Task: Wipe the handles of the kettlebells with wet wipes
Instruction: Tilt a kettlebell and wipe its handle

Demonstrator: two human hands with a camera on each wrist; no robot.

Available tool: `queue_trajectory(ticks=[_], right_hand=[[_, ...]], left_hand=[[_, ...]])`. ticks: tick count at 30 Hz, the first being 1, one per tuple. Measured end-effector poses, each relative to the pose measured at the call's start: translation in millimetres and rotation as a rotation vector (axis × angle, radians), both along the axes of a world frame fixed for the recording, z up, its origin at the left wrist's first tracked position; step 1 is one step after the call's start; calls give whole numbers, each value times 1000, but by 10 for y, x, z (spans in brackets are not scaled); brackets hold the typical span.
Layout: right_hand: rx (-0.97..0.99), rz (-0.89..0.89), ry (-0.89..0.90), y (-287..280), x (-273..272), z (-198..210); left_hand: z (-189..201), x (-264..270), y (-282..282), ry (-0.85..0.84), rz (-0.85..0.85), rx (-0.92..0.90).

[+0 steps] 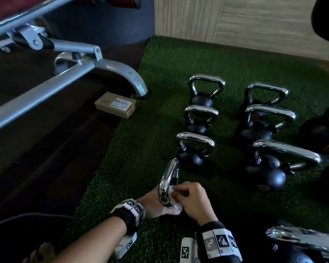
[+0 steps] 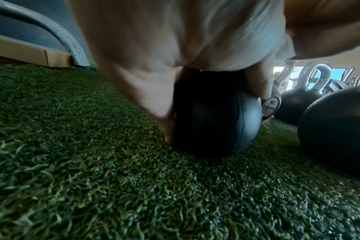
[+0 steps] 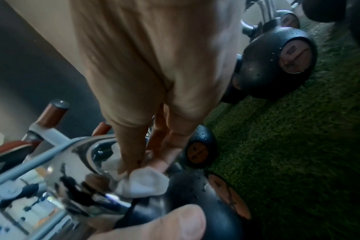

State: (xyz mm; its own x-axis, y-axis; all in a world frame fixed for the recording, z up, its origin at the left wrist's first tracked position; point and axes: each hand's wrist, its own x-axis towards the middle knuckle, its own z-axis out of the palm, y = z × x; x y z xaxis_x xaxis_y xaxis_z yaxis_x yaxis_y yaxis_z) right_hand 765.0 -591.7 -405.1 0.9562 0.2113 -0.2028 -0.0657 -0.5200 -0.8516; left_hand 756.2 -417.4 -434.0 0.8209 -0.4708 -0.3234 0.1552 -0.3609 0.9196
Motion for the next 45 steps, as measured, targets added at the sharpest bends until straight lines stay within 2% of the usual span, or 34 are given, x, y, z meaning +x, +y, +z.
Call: queue_trajectory(ticks=[4,9,13,16,20,23,26,28,34,38,41,45], right_hand=[[-128,175,-26,38,101,9],[8,302,29,-17,127,58],[-124,406,64,13,199,137],[140,366,244,-9,141,164],[620,112,591,-67,0,42],[785,49,671,-103,4,16],[814,89,645,-125,-23,53],[782,86,587,-108,-31,69],[812,-229,476,103,32,21],[749,-237,446,72,17,-38],[609,-243,333,92,63,-53],[538,-445,179,165,54,-30]], left_hand=[[-55,-6,18,23,-21,52],[-83,-20,24,19,7,78],[-139,-56,34,36,30,73],[-240,-69,52,48,31,114],[-287,-79,52,-16,13,170],[-299,-47,51,-46,25,138],[-245,-28,58,-115,-8,139],[-277,-32,55,-87,-6,147],[-283,-49,32,-107,37,97],[-344,-34,38,-97,21,35],[-275,-66,15,-104,-9,134],[-271,-92,33,-131,36,83]])
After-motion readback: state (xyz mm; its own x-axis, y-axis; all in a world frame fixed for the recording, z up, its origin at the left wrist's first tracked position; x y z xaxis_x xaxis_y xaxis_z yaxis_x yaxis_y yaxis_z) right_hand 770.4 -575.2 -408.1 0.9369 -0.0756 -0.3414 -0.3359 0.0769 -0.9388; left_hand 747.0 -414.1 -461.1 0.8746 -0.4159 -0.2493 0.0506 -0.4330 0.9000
